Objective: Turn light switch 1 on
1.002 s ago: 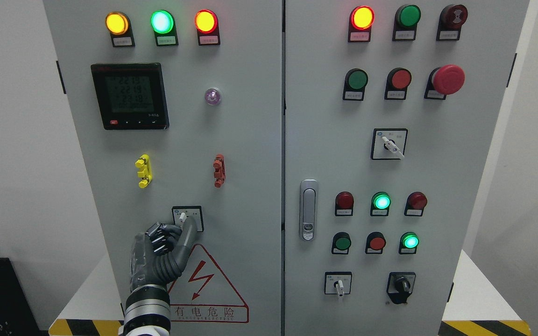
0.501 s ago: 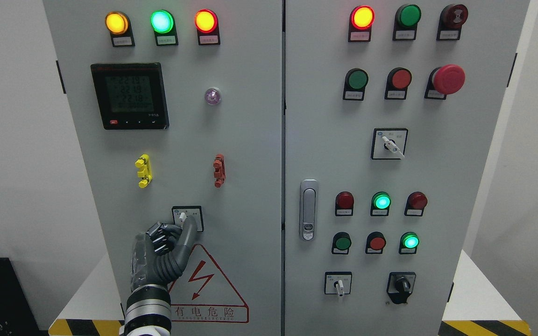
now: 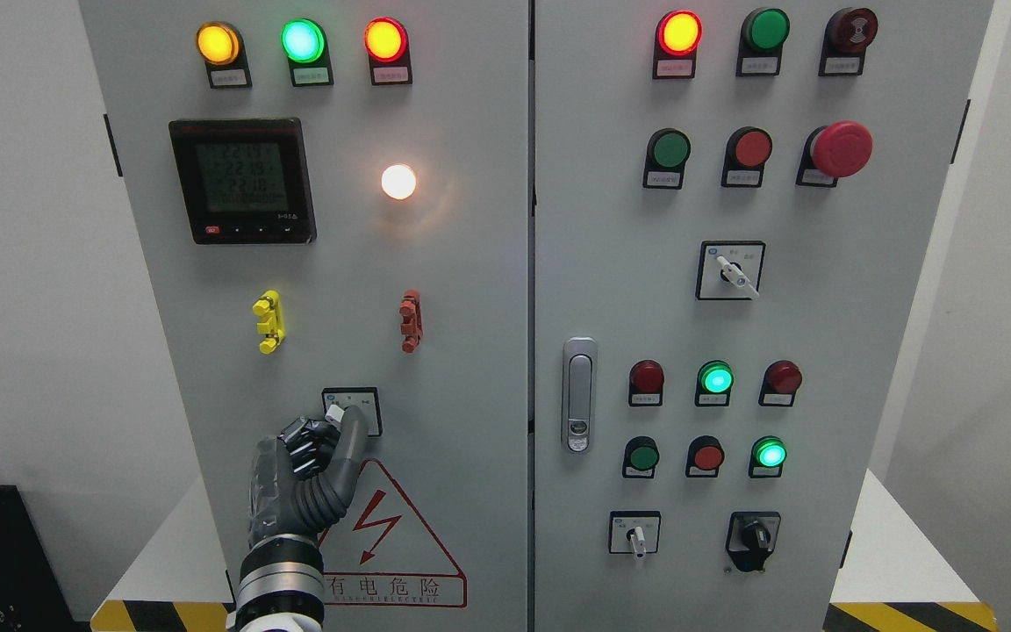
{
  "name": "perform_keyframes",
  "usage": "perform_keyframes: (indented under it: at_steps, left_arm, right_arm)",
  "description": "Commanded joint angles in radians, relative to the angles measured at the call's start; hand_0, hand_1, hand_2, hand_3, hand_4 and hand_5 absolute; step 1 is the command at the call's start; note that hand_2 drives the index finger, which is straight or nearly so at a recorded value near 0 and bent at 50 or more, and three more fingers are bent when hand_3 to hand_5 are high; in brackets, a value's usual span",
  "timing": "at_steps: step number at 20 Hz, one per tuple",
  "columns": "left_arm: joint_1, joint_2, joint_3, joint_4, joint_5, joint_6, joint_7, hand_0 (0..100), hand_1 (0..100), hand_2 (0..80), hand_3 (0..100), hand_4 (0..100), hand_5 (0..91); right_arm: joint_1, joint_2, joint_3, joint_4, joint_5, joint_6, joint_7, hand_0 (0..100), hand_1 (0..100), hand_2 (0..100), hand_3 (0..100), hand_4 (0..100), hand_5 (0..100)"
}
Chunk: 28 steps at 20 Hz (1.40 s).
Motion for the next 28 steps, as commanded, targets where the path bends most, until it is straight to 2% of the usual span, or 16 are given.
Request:
perform_keyframes:
  at_steps: [1,3,7,13,21,28]
  left_arm:
    - [0.0,0.0,0.0,0.0,0.001,0.0,0.005,74,56,64.6,98,98,86.0]
    - [0.0,0.0,0.0,0.0,0.001,0.0,0.005,73,55,64.6,98,98,86.0]
    - [0.0,0.0,0.0,0.0,0.001,0.0,0.004,60,51,64.5,98,98,86.0]
    - [0.0,0.0,0.0,0.0,0.001,0.0,0.004,40,51,65.2,98,98,86.0]
    - [0.0,0.0,0.0,0.0,0.001,0.0,0.004,18,52,65.9,98,98,86.0]
    - [0.003,0.0,0.0,0.0,0.003,0.0,0.004,10,51,66.7,98,98,86.0]
  right_arm:
    - [0.0,0.0,0.0,0.0,-0.025,0.001,0.0,0,0,0,0,0,0]
    - [0.0,0.0,0.0,0.0,-0.025,0.001,0.0,0,0,0,0,0,0]
    - [0.0,0.0,0.0,0.0,-0.025,0.001,0.0,0,0,0,0,0,0]
    - [0.0,0.0,0.0,0.0,-0.025,0.001,0.0,0,0,0,0,0,0]
    - [0.0,0.0,0.0,0.0,-0.025,0.001,0.0,0,0,0,0,0,0]
    - [0.0,0.0,0.0,0.0,-0.025,0.001,0.0,0,0,0,0,0,0]
